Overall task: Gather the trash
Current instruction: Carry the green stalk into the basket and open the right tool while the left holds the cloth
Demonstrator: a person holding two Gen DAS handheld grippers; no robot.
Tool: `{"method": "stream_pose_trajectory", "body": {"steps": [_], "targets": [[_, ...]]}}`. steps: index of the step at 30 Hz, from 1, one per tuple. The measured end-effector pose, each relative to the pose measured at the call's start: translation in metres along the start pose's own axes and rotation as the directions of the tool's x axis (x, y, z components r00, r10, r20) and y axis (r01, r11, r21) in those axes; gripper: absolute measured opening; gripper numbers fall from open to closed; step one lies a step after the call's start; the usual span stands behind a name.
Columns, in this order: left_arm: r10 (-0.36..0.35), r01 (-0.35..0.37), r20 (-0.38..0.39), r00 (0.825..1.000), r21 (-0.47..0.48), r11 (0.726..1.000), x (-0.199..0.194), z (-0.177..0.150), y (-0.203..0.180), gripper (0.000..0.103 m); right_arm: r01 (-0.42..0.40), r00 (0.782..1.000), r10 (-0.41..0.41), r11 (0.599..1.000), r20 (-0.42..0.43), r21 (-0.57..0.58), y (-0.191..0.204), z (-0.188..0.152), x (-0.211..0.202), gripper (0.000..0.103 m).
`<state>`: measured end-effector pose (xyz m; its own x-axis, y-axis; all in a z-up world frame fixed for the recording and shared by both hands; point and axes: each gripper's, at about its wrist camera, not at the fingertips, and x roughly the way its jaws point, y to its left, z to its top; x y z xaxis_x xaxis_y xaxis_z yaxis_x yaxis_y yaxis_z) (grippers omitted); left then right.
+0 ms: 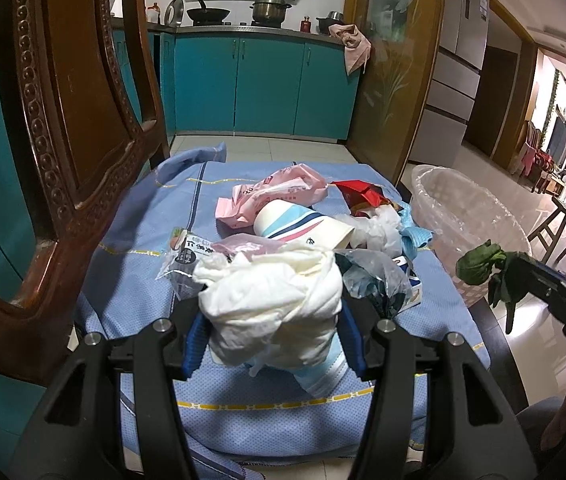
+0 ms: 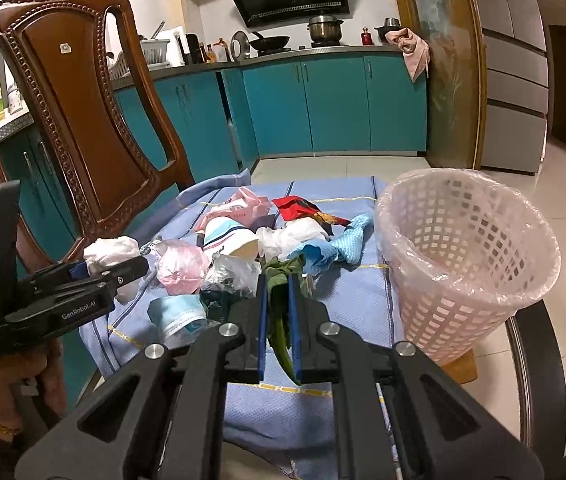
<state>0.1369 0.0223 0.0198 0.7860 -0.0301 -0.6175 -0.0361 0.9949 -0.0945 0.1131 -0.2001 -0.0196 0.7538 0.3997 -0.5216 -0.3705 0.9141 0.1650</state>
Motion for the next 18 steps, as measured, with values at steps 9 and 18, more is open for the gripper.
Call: {"method": "stream_pose_trajectory", "body": {"steps": [9, 18], "targets": [[0.003, -0.003, -0.002, 1.000, -0.006, 1.000, 0.001, -0.001, 0.002, 0.055, 0.188, 0.973, -0.198, 0.978, 0.121, 0.096, -0.086, 0.058, -0.001, 0.010], [0.006, -0.006, -0.003, 1.000, -0.006, 1.000, 0.001, 0.000, 0.004, 0.055, 0.256, 0.962, -0.270, 0.941, 0.035, 0.219, -0.149, 0.063, 0.039, 0.057]]}}
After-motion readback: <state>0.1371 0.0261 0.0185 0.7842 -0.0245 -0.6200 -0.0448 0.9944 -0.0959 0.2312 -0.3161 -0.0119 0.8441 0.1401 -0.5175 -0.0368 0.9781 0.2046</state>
